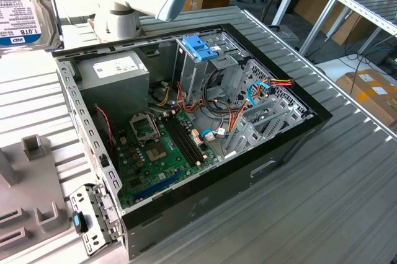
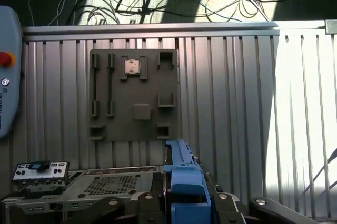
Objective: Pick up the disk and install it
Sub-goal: 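Pick up the disk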
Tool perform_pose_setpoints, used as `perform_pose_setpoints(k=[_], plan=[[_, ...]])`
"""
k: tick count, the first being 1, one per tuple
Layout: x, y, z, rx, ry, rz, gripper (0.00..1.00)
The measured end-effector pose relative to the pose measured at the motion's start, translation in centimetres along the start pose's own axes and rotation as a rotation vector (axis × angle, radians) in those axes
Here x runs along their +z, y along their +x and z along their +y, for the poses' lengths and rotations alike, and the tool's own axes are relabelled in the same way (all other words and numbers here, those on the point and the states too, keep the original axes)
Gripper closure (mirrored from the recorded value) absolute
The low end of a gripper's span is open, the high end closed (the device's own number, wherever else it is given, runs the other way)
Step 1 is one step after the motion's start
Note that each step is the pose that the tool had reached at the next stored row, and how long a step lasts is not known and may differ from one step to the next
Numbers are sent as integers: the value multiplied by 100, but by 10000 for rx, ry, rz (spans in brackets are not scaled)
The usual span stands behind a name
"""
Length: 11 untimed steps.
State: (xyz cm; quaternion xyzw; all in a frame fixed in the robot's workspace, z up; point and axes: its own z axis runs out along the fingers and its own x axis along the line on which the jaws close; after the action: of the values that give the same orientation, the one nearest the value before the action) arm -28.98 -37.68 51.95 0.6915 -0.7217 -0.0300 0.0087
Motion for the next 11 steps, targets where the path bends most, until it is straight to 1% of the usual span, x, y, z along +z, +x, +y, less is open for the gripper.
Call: perform_pose_setpoints(k=[11], plan=[[-5,-4,-100,0,0,0,63]])
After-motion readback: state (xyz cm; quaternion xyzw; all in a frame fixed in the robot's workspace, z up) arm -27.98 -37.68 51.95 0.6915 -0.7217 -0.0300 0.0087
